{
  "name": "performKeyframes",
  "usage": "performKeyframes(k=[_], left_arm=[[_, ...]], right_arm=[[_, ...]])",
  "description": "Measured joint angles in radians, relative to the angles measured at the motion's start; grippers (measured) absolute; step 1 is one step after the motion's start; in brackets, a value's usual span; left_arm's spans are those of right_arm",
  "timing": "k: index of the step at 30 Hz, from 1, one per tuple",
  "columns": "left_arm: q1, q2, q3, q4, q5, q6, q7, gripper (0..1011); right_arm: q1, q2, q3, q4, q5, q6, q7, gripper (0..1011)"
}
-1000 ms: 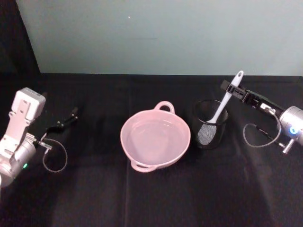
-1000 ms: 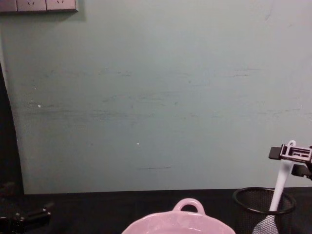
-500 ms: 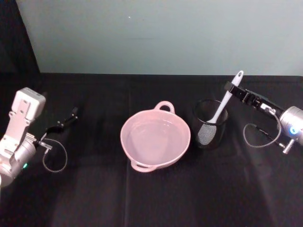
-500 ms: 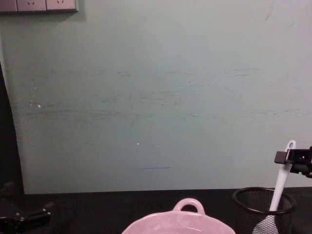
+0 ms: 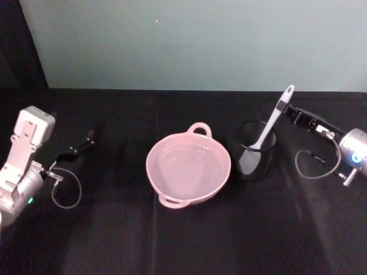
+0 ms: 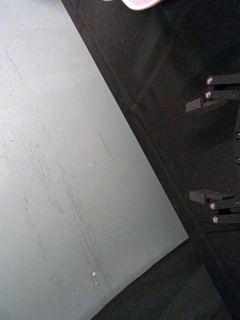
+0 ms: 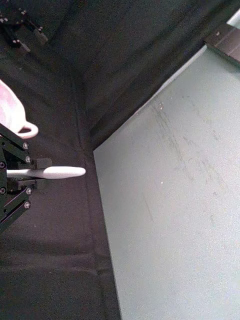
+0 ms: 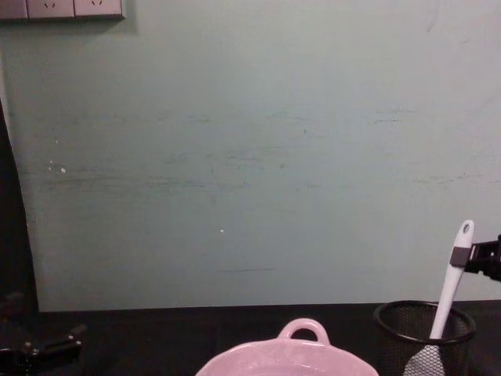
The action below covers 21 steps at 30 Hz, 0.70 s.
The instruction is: Use the one hand to pick up the spoon and stir the clear water in the bowl.
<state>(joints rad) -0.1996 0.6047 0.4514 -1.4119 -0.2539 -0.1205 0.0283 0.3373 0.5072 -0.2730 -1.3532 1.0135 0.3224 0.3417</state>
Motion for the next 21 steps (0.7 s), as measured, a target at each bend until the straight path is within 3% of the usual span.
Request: performKeyframes(k=[6,13,21], left_arm=[[0.0,0.0,0.0,0.0,0.0,0.0,0.0,1011],[0.0,0.0,0.0,0.0,0.0,0.0,0.0,1011],[0.0,0.0,0.0,0.0,0.0,0.0,0.0,1011]], right_arm=[[0.002,0.049,-0.035,-0.05,-0.076,-0.087,0.01,112],[0.014,0.128,-0.045,-0.181,-0.196,-0.167,0.021,111],[0.064,0.16,-0.044,-0.286,-0.227,-0.143,0.067,111]])
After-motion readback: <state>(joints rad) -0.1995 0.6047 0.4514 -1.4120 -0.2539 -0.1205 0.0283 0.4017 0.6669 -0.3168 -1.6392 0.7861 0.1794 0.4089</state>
